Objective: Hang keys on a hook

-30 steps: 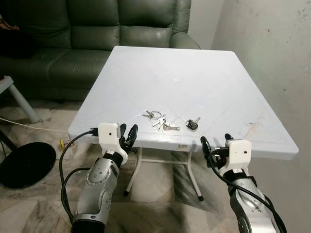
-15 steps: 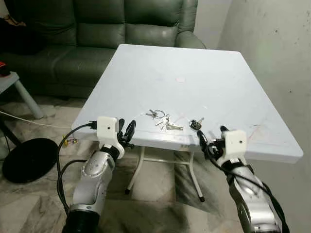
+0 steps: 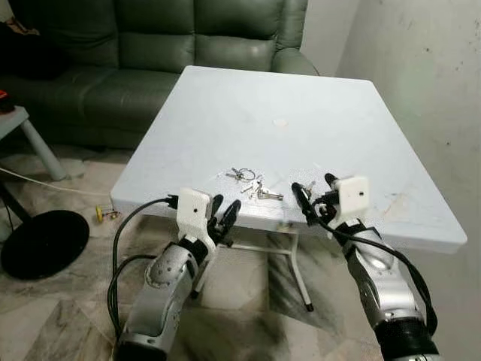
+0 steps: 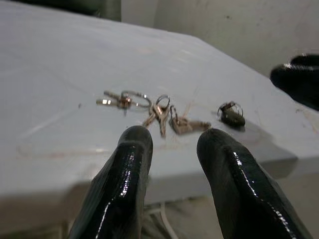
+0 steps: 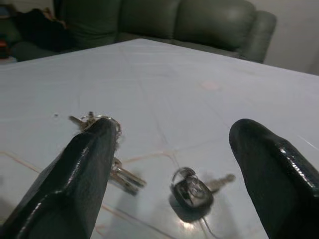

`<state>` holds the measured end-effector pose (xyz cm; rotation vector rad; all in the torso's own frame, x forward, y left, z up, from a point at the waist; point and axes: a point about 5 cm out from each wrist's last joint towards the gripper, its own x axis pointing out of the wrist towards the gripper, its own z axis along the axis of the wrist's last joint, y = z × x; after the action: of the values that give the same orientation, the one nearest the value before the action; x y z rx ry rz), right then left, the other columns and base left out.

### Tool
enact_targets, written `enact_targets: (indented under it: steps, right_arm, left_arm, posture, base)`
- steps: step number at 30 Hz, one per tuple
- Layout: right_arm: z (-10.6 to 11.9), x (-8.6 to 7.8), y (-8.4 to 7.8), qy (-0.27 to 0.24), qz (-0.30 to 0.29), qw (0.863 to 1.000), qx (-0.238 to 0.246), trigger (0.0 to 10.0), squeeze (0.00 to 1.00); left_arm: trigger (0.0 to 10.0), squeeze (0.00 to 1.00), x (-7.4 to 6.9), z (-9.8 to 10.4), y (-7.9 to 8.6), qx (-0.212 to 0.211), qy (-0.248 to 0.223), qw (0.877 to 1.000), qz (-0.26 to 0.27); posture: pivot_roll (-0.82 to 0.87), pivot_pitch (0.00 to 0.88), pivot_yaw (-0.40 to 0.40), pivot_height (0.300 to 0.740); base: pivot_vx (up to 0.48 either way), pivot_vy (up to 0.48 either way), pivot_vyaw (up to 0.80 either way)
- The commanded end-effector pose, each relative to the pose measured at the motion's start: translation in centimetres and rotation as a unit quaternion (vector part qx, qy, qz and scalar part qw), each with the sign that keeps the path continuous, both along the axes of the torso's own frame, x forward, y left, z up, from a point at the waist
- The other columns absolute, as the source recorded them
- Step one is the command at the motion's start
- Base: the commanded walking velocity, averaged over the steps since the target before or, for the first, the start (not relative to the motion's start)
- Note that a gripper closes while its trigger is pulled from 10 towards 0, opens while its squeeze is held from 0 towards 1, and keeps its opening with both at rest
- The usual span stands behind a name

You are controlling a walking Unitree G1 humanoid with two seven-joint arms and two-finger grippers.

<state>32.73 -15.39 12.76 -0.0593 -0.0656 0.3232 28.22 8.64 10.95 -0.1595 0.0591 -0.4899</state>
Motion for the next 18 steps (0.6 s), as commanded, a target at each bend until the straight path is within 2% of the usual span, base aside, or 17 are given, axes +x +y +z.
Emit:
enact_targets:
  steps: [1,9,18]
  right_arm:
    - [0.2,0.4,0.0,0.008,-0.003,1.000,0.005,10.0,0.00]
    - [0.8,1.6,1.0,0.022,0.005,1.000,-0.008,10.0,0.00]
    - [0.9,3.6,1.8,0.066,-0.012,0.998,-0.007,10.0,0.00]
  left_arm:
    - [10.0,0.00,-0.2,0.5,-0.2,0.000,-0.005,1.000,-0.003]
    - [10.0,0.00,-1.0,0.5,-0.2,-0.004,0.006,1.000,0.007]
    - [10.0,0.00,-1.8,0.8,0.0,-0.004,0.013,1.000,0.016]
  posture:
    - [0.12,0.090,-0.075,0.736]
    - [0.12,0.131,-0.084,0.736]
    - [0.15,0.171,-0.094,0.736]
  base:
    - [0.000,0.000,0.00]
    - [0.000,0.000,0.00]
    - [0.000,0.000,0.00]
